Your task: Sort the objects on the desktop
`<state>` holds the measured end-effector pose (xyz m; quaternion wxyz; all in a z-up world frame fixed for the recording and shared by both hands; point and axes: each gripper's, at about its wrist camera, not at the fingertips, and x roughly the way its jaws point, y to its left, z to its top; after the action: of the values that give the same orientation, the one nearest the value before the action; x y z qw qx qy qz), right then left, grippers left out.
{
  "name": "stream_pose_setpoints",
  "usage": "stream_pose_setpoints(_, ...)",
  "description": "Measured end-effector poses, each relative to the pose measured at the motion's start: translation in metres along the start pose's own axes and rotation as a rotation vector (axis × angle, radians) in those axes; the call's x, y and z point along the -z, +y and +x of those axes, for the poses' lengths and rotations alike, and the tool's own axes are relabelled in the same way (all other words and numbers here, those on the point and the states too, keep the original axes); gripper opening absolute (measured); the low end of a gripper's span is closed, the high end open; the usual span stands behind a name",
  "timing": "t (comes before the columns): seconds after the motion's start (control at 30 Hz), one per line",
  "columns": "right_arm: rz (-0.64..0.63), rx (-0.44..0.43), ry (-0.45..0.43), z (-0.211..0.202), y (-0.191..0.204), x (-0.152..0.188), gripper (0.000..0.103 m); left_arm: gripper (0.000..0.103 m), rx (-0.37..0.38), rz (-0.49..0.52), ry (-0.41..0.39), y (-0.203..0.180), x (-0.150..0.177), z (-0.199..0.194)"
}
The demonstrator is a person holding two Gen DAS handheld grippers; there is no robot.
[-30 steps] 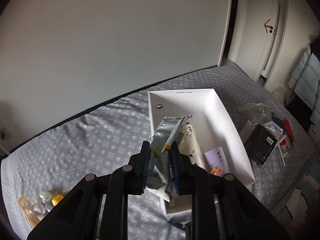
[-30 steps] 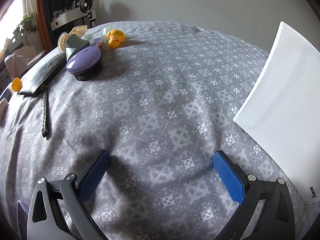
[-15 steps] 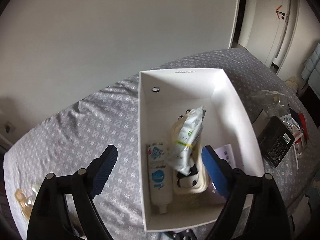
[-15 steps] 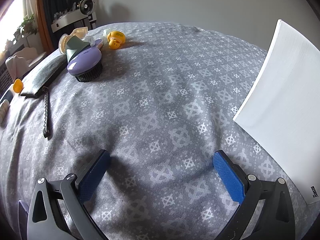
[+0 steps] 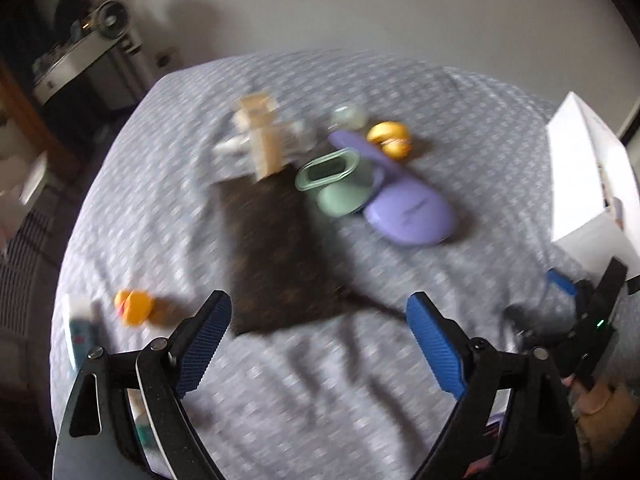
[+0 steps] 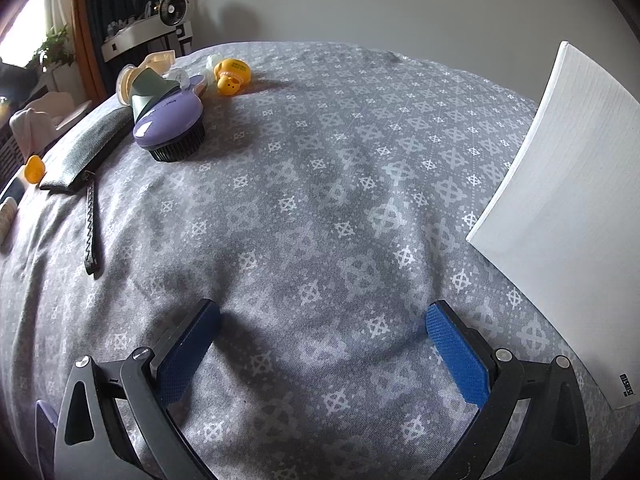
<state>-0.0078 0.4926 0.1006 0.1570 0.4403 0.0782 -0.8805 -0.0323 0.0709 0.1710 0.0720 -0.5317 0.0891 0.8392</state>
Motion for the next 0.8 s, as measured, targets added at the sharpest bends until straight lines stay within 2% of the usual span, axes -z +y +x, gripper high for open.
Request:
stream_pose_setpoints(0.07, -0.001, 0.001, 0.003, 0.0, 0.0, 0.0, 0.103, 0.09, -0.062, -0.061, 0.043, 0.044, 0.04, -0.001)
stream_pose_setpoints(0.2, -0.007, 0.008, 0.007, 0.0, 0.001, -0.001, 0.103, 0.09, -0.197, -0.126, 0.131, 0.103, 0.114, -0.004)
stream_pose_setpoints(0.3, -0.008, 0.009, 0.007, 0.0, 0.001, -0.002, 0.103, 0.09, -0.3, -0.128, 0.182, 0.128, 0.151, -0.002)
stream_pose_setpoints(0.37, -0.01, 0.012, 0.007, 0.0, 0.001, -0.001, 0.103, 0.09, -0.326, -0.11, 0.205, 0.129, 0.166, 0.005)
stream_pose_setpoints(0.5, -0.016, 0.02, 0.008, 0.001, 0.001, -0.002, 0.103, 0.09, -0.265, -0.071, 0.179, 0.096, 0.162, 0.022)
stream_pose_setpoints(0.57, -0.018, 0.022, 0.007, 0.001, 0.002, -0.002, 0.103, 0.094, -0.249, -0.052, 0.135, 0.073, 0.15, 0.03)
stream_pose_setpoints(0.6, -0.017, 0.021, 0.007, 0.0, 0.002, -0.002, 0.103, 0.102, -0.242, -0.055, 0.104, 0.062, 0.144, 0.036)
stream_pose_setpoints(0.63, -0.017, 0.022, 0.008, 0.0, 0.002, -0.002, 0.103, 0.103, -0.235, -0.064, 0.074, 0.053, 0.139, 0.041)
stream_pose_setpoints(0.73, -0.018, 0.023, 0.009, 0.0, 0.002, -0.003, 0.103, 0.103, -0.262, -0.093, 0.015, 0.034, 0.124, 0.064)
stream_pose_setpoints(0.8, -0.02, 0.025, 0.012, 0.0, 0.003, -0.003, 0.103, 0.103, -0.291, -0.134, -0.063, 0.028, 0.124, 0.069)
